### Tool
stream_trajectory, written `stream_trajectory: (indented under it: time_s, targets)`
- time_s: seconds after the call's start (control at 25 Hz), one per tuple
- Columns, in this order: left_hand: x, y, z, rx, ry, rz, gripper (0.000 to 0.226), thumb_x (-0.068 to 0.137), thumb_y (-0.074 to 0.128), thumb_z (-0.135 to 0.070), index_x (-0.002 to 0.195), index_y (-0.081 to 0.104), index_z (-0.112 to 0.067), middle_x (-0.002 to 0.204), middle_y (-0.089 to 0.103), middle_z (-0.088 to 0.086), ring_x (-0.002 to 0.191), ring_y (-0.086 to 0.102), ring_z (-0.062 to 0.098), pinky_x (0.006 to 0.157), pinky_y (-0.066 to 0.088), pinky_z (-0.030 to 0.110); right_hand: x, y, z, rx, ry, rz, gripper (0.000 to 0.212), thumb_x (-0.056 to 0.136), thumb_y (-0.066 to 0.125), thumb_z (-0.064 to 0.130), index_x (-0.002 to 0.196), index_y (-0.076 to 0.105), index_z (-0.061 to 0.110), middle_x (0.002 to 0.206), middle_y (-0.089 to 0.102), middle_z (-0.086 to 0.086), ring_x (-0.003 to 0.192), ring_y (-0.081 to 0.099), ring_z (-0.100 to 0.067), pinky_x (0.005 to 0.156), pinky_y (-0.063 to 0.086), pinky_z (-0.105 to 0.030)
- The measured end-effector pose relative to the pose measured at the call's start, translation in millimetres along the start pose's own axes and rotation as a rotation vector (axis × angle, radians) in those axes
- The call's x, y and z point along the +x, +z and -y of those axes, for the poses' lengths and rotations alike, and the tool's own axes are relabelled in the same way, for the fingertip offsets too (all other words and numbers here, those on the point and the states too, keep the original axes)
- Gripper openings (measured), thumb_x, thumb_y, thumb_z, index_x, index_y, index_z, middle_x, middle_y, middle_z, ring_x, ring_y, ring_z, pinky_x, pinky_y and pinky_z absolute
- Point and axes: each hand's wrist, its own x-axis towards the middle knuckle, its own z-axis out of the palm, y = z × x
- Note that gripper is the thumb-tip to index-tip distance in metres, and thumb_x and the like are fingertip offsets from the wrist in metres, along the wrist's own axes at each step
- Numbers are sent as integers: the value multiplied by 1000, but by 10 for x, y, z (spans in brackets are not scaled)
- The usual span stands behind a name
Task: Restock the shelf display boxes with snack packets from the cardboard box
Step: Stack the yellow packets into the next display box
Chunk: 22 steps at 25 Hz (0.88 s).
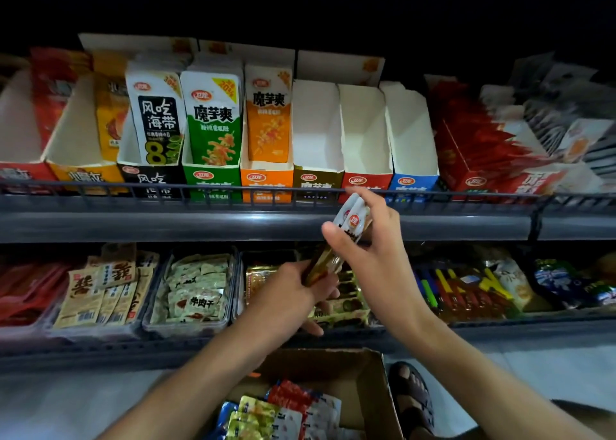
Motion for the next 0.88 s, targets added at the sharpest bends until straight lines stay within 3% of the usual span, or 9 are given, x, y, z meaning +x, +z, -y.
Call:
stream_trajectory:
  time_s: [0.16,0.32,0.44,0.64,0.76,0.88]
  targets:
    - [-32,-11,4,40,24,-7,15,91,66,-30,106,66,-26,96,72,-4,93,67,14,80,60,39,9,39,19,73,0,-72,49,88,65,38,128,38,43,126,37,10,113,51,-6,88,51,-19]
    - [-53,-18,-17,-6,27,19,11,85,71,-36,93,64,-38,85,72,-16,90,67,8,83,58,34,-9,64,57,136,-19,-82,48,91,64,33,128,37,49,126,37,9,112,50,-2,83,50,-11]
    - [-7,13,48,208,115,-70,3,92,61,-40,92,62,-37,81,70,-8,81,68,15,78,59,41,-33,96,57,140,5,-88,39,93,52,47,129,39,50,125,35,6,101,47,12,79,44,-3]
    - [68,12,157,390,206,-171,13,95,56,-39,82,58,-43,77,68,-4,76,66,12,72,58,46,-17,127,32,166,57,-116,27,98,45,44,126,44,43,121,37,8,89,43,21,71,36,4]
    - [98,-8,201,414,230,-163,7,95,56,-35,95,61,-40,77,68,3,76,66,19,69,56,48,-4,144,12,186,81,-119,20,99,47,39,117,47,31,120,40,4,91,45,15,71,40,-2]
    - [95,-28,214,416,214,-174,18,95,58,-33,111,64,-26,75,67,8,73,64,25,65,53,47,-18,166,29,210,122,-112,14,100,47,35,111,46,27,119,39,3,100,46,1,74,39,-13]
